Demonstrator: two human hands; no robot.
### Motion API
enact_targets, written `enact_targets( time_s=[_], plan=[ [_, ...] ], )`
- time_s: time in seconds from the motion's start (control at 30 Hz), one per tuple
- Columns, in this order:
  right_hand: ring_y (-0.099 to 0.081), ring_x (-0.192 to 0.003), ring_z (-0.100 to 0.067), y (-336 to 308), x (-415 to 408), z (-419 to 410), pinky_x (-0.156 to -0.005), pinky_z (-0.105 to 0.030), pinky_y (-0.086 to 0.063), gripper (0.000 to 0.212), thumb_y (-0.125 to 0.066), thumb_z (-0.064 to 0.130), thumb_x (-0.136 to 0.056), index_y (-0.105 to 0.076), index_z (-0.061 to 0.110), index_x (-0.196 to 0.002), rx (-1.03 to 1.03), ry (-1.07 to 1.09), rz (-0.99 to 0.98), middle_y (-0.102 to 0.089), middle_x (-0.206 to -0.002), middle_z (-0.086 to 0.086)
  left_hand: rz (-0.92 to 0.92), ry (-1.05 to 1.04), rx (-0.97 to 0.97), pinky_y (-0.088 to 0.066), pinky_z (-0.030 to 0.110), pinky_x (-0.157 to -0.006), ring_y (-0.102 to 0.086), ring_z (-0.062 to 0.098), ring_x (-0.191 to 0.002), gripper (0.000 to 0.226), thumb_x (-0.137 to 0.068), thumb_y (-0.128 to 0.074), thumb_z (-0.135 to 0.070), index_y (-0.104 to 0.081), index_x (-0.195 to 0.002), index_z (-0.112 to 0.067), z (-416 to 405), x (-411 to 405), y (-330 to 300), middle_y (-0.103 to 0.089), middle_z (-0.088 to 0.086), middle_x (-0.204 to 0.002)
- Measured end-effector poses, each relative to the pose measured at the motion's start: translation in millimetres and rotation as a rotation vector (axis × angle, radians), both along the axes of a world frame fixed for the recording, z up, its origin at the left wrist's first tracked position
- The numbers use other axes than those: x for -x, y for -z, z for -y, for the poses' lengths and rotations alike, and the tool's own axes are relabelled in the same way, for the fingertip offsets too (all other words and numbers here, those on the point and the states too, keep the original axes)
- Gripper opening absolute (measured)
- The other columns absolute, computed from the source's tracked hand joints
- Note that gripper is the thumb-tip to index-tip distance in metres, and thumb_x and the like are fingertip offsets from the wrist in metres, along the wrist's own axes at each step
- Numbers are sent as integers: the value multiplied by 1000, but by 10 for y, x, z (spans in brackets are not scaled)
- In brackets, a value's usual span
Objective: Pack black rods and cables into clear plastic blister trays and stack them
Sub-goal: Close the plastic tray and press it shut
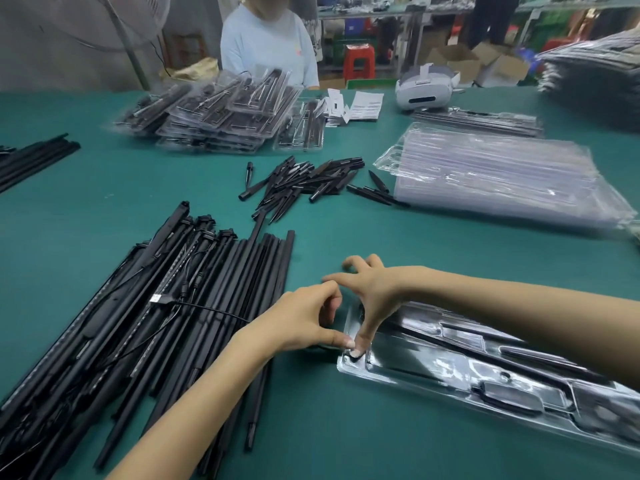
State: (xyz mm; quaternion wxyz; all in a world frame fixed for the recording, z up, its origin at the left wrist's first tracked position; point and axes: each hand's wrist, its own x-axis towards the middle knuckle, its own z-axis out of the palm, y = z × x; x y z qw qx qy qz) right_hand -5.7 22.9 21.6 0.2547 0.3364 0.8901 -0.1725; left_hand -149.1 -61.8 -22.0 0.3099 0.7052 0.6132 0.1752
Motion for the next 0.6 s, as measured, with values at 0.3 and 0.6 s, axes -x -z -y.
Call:
enact_targets(
  time_s=[0.3, 0.6],
  plan=[
    [-16, -133, -29, -43, 90, 45, -100, -66, -30, 118, -86, 53, -56, -11, 48, -147, -81, -4, 63, -19, -144, -5, -110, 45, 50, -32, 29, -71, -45, 6, -70, 45, -68, -77, -54, -40, -74, -28, -3, -18, -16, -51, -15, -74],
    [-17, -133, -28, -18, 8, 30, -104, -55, -35, 115, -85, 55, -58, -14, 45, -147, -15, 11, 11, -19, -147, -4, -96, 51, 115, -36, 31, -78, -45, 3, -70, 41, -70, -77, -49, -42, -76, -29, -21, -41, -72, -51, -16, -74]
  ],
)
